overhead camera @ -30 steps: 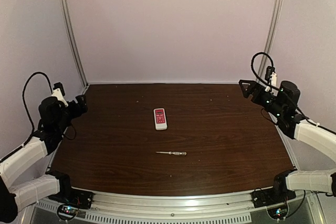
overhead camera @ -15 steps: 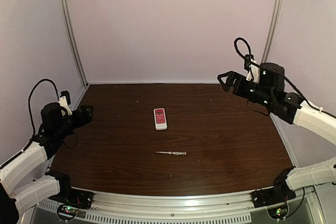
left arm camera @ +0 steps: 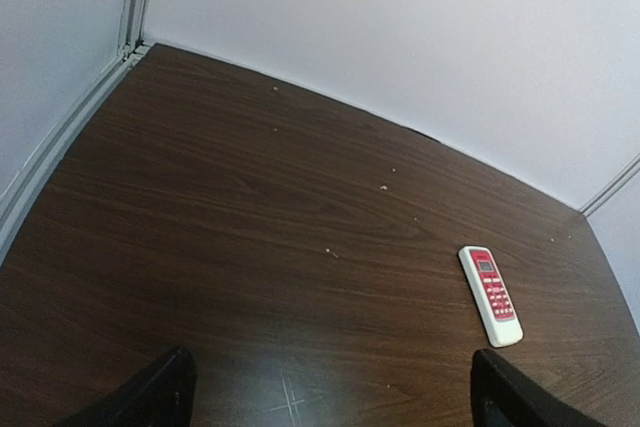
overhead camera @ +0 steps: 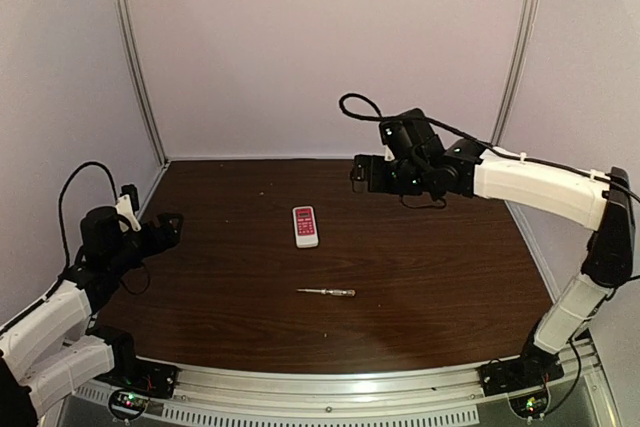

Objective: Unload the batteries from the remote control

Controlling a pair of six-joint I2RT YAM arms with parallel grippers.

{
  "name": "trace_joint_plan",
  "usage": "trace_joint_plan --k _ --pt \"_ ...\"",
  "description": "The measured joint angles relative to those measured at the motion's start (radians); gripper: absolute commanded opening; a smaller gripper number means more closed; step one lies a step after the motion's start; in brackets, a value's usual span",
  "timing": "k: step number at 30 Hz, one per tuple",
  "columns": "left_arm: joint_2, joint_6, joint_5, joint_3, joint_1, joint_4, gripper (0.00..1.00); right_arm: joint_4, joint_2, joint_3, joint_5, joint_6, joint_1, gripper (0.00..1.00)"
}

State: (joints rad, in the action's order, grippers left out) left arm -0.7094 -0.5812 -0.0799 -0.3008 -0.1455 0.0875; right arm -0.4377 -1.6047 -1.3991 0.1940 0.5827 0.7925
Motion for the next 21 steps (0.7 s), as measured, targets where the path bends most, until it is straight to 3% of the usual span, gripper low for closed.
trace_joint_plan --k 12,21 --pt "0.063 0.0 0.021 0.036 0.0 -0.061 0.97 -0.139 -0.475 -0.385 0.03 -0.01 0.101 1.0" --pt "0.07 0.0 0.056 0.062 0.0 -0.079 0.97 -0.168 -0.669 -0.515 0.026 0.016 0.122 1.0"
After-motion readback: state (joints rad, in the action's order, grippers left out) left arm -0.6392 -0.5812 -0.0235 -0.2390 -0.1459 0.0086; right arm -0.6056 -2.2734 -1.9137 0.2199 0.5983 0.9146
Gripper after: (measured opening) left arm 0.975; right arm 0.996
